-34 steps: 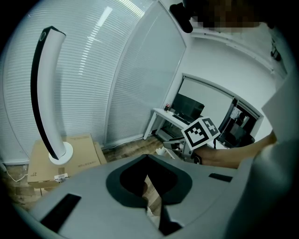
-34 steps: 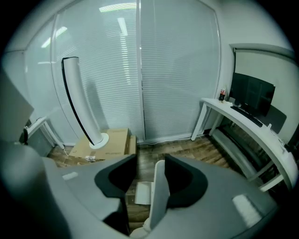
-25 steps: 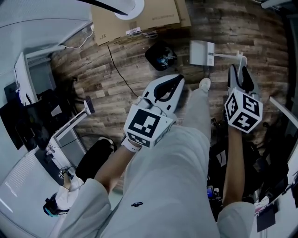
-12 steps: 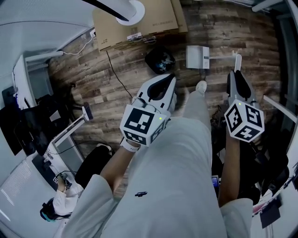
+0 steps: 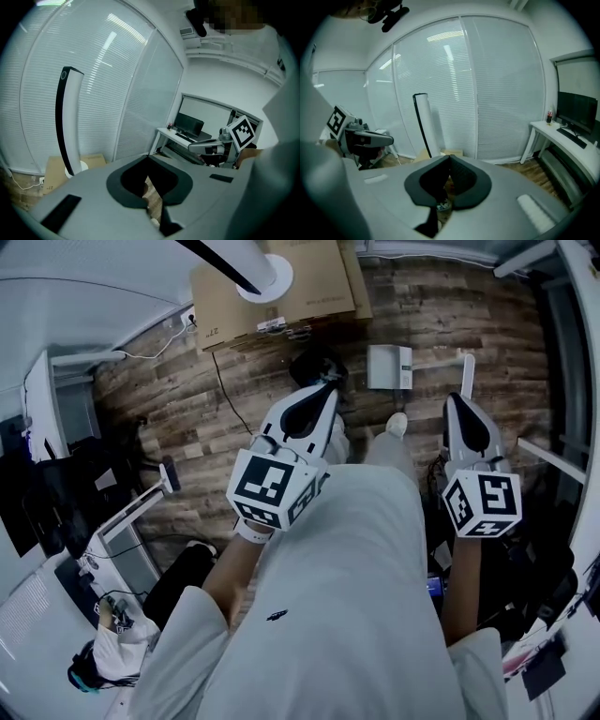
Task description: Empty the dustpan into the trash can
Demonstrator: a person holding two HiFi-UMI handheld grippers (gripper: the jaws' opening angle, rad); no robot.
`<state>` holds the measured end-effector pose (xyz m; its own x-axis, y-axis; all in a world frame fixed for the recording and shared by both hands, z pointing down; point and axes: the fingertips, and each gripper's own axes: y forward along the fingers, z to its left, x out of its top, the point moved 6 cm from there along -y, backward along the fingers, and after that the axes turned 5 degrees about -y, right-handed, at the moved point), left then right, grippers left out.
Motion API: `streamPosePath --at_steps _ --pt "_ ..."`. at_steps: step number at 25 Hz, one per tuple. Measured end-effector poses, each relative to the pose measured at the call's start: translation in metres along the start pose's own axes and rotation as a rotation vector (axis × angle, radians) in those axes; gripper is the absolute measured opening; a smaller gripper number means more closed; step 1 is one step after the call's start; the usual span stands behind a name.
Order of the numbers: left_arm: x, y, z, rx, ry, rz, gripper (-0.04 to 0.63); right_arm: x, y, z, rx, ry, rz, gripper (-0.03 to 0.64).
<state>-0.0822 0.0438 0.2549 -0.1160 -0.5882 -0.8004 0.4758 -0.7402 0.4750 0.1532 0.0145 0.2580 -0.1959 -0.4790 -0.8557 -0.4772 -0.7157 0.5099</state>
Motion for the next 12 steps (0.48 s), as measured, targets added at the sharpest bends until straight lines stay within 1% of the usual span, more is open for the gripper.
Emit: streamPosePath --at_steps 3,5,9,12 --pt "0.008 -0.008 -0.002 0.006 0.035 -0.019 0.006 -0.005 -0.004 0.013 0.06 -0.034 0.007 0.012" --pt "0.011 -0.013 -0.006 -0.001 0.051 -0.027 0.006 -0.009 -0.012 0.019 0.061 -0.044 -0.006 0.012" --pt "0.015 -0.023 -0.004 -0.007 0.069 -0.04 0.007 0.003 -0.023 0.03 0.042 -0.074 -0.106 0.011" --pt "0.014 -0.03 0.0 0.001 0.083 -0.049 0.007 0.012 -0.025 0.043 0.064 -0.137 -0.161 0.011"
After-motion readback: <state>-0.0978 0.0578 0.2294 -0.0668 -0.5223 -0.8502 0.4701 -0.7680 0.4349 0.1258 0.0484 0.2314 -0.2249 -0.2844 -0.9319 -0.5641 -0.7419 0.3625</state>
